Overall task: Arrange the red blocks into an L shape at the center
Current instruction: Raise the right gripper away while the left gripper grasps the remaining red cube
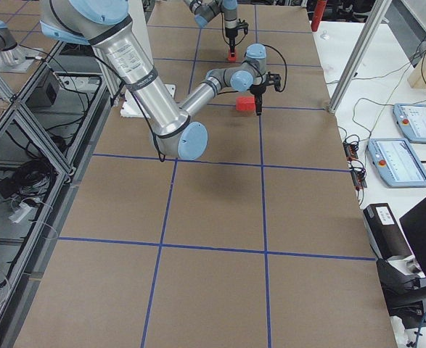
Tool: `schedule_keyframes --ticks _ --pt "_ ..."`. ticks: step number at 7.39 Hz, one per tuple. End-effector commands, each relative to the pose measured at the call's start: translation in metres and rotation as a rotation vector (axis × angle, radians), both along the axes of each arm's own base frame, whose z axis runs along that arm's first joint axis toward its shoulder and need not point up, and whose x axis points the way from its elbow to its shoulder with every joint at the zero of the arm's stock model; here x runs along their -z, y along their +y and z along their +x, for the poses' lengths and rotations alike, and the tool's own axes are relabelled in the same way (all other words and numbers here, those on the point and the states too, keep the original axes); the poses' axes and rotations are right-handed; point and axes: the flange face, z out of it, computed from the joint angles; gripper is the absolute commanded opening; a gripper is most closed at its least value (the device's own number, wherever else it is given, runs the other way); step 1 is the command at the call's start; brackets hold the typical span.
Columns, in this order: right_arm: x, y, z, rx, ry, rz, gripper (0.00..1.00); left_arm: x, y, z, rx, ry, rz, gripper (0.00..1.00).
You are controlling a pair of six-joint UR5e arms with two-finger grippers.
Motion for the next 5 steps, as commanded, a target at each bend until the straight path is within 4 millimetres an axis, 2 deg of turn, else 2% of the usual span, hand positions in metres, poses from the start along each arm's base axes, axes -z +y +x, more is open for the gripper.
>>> schedule_keyframes --ticks 1,2,3,4,5 --pt "0.000 0.001 0.000 0.003 -0.002 -0.001 0.99 0.045 -0.019 -0.031 0.065 -0.031 -0.038 0.00" --pt "-0.001 0.001 0.003 0.006 -0.002 0.002 0.99 0.088 -0.043 -0.024 0.087 -0.051 -0.065 0.00" --pt "-0.007 0.006 0.013 0.055 0.013 0.066 0.99 0.115 -0.057 -0.012 0.154 -0.054 -0.146 0.00" --pt "-0.026 0.003 0.032 0.063 0.027 0.079 0.99 0.139 -0.075 0.006 0.268 -0.032 -0.260 0.00" --pt "-0.037 -0.001 0.059 0.099 0.027 0.107 0.99 0.166 -0.103 0.031 0.401 -0.009 -0.394 0.00"
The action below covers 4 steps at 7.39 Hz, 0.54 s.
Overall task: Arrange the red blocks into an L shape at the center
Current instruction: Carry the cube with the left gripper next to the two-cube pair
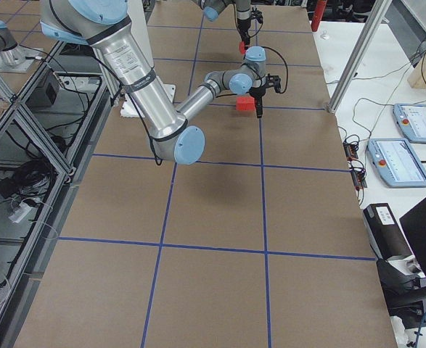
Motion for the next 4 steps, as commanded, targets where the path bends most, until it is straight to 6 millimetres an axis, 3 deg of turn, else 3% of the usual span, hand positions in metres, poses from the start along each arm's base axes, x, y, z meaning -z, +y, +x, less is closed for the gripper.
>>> schedule_keyframes --ticks 1,3,4 --pt "-0.035 -0.008 0.061 0.065 -0.001 0.030 0.99 0.061 -0.052 0.048 0.303 0.059 -0.275 0.00" --pt "-0.069 -0.013 0.111 0.101 -0.017 0.008 0.99 0.102 -0.076 0.081 0.504 0.114 -0.463 0.00" --pt "-0.083 -0.007 0.112 0.122 -0.025 -0.026 0.99 0.103 -0.078 0.111 0.552 0.107 -0.580 0.00"
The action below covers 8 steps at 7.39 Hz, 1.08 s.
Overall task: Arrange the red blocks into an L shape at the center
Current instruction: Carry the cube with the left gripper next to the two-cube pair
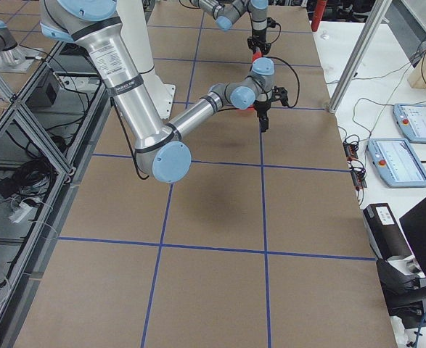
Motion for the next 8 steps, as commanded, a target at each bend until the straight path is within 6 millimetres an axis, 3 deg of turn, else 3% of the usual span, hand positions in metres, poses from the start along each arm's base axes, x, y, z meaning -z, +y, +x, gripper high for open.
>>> schedule_keyframes --ticks 1,2,4,5,7,8 --pt "-0.019 0.004 0.013 0.020 -0.013 -0.042 0.99 0.021 -0.008 0.066 0.113 0.012 -0.222 0.00" --pt "-0.009 0.011 0.011 0.020 -0.028 -0.043 0.99 0.018 -0.003 0.101 0.130 -0.022 -0.293 0.00" --pt "-0.005 0.019 -0.001 0.035 -0.030 -0.034 0.99 0.014 -0.002 0.113 0.248 -0.019 -0.410 0.00" --pt "-0.001 0.019 -0.002 0.037 -0.033 -0.031 0.99 0.022 -0.002 0.115 0.268 -0.008 -0.430 0.00" --pt "0.000 0.021 -0.008 0.046 -0.033 -0.028 0.99 0.043 -0.018 0.134 0.274 0.006 -0.427 0.00" --pt "0.001 0.021 -0.008 0.046 -0.034 -0.027 0.99 0.042 -0.028 0.145 0.294 0.028 -0.435 0.00"
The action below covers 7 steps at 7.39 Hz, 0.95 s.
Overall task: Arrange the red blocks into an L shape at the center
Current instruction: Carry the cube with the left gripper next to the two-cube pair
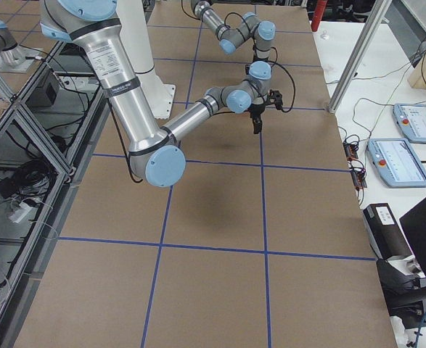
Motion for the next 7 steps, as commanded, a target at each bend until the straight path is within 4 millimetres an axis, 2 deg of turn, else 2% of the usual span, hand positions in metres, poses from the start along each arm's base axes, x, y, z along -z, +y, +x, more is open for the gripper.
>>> schedule_keyframes --ticks 1,3,7 --pt "0.003 0.001 -0.002 0.005 -0.004 0.002 0.99 0.006 -0.005 0.026 0.013 0.025 -0.004 0.00" --pt "0.003 0.002 -0.001 0.005 -0.006 0.002 0.99 0.005 0.015 0.048 -0.017 0.020 -0.006 0.00" --pt "0.007 0.003 0.000 0.004 -0.012 0.007 0.99 0.020 0.021 0.054 -0.016 0.034 -0.010 0.00"
